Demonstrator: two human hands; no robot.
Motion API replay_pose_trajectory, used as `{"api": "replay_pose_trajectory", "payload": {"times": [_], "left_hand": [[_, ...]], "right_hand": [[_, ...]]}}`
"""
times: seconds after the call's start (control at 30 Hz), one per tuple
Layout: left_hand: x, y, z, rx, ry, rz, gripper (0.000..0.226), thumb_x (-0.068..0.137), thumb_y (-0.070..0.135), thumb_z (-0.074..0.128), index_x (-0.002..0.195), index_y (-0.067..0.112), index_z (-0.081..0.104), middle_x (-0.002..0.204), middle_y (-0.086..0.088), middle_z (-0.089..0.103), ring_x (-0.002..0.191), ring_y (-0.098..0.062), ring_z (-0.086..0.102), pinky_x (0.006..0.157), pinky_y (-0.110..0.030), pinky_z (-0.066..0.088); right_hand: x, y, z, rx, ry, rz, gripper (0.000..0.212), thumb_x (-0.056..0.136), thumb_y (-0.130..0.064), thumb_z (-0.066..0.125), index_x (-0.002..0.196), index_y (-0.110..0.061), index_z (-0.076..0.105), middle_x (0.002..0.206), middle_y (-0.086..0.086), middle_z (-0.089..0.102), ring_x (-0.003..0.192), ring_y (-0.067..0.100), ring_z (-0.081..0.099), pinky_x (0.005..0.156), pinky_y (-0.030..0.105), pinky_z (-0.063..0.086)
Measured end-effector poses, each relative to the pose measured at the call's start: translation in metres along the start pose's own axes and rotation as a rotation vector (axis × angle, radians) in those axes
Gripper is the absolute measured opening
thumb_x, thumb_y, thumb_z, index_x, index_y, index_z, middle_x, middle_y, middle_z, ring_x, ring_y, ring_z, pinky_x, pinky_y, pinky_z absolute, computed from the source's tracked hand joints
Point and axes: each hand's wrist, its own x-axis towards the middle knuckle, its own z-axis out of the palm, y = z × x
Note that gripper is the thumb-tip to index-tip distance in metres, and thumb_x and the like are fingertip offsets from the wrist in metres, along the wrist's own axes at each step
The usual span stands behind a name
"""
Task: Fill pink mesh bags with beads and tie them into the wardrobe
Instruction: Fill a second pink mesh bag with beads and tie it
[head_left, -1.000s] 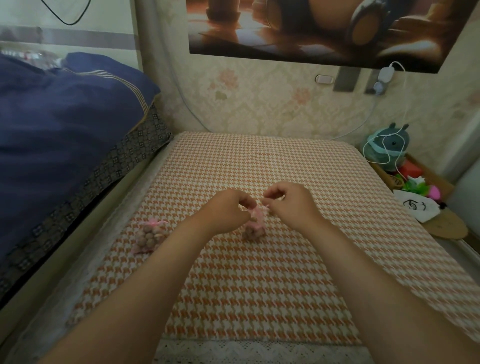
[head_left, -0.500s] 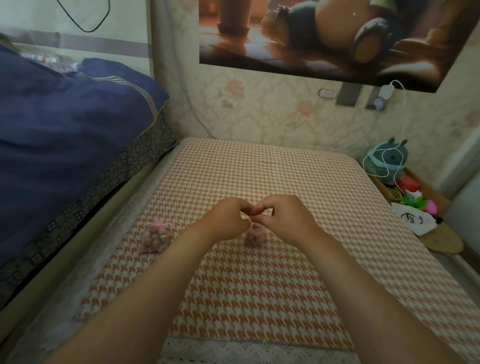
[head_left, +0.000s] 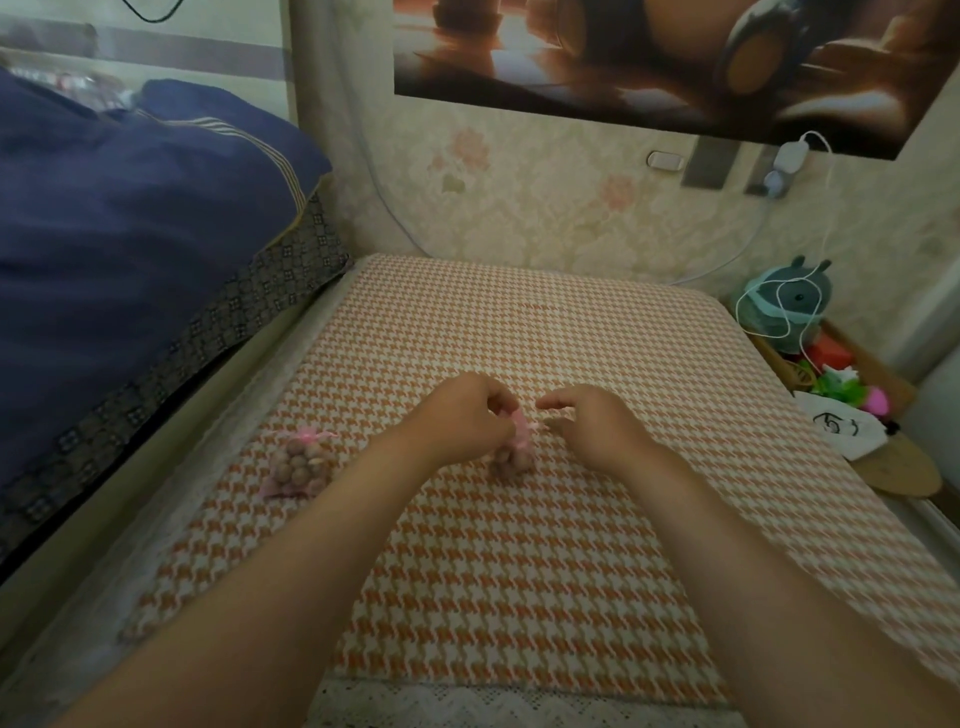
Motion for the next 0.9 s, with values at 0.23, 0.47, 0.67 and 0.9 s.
{"api": "replay_pose_trajectory", "payload": {"times": [0.23,0.47,0.67,0.9], "left_hand": [[-0.001,0.001,-0.002,0.037,-0.017,0.048,0.032,0.088,0.009,0.058,0.116,0.017,0.071,0.112,0.001,0.070,0.099,-0.010,0.063,0.084,-0.024,0.052],[-0.009,0.006,-0.007,0.003,-0.057,0.066,0.035,0.084,0.010,0.063,0.117,0.019,0.071,0.104,0.010,0.067,0.093,-0.004,0.063,0.078,-0.019,0.052],[-0.018,0.011,-0.005,0.033,-0.108,0.093,0.034,0.084,0.014,0.067,0.118,0.017,0.070,0.108,0.006,0.069,0.095,-0.006,0.062,0.088,-0.025,0.053],[-0.019,0.012,-0.002,-0.005,-0.090,0.106,0.015,0.089,0.015,0.063,0.102,0.019,0.070,0.097,0.005,0.069,0.083,-0.005,0.062,0.072,-0.018,0.047]], "right_hand": [[0.009,0.001,0.016,-0.139,-0.073,0.003,0.021,0.096,-0.018,0.064,0.110,-0.026,0.077,0.108,0.000,0.076,0.093,0.017,0.066,0.079,0.034,0.052],[-0.003,-0.007,0.008,0.057,0.015,0.032,0.017,0.092,-0.019,0.072,0.108,-0.022,0.075,0.104,-0.005,0.073,0.097,0.012,0.067,0.089,0.031,0.055],[-0.025,-0.040,-0.029,0.313,0.232,-0.033,0.011,0.087,-0.023,0.079,0.098,-0.023,0.077,0.089,-0.015,0.071,0.081,-0.008,0.063,0.072,0.008,0.045],[-0.055,-0.058,-0.037,0.176,0.132,-0.160,0.010,0.084,-0.034,0.081,0.093,-0.031,0.078,0.088,-0.019,0.073,0.068,-0.019,0.057,0.068,0.016,0.043]]}}
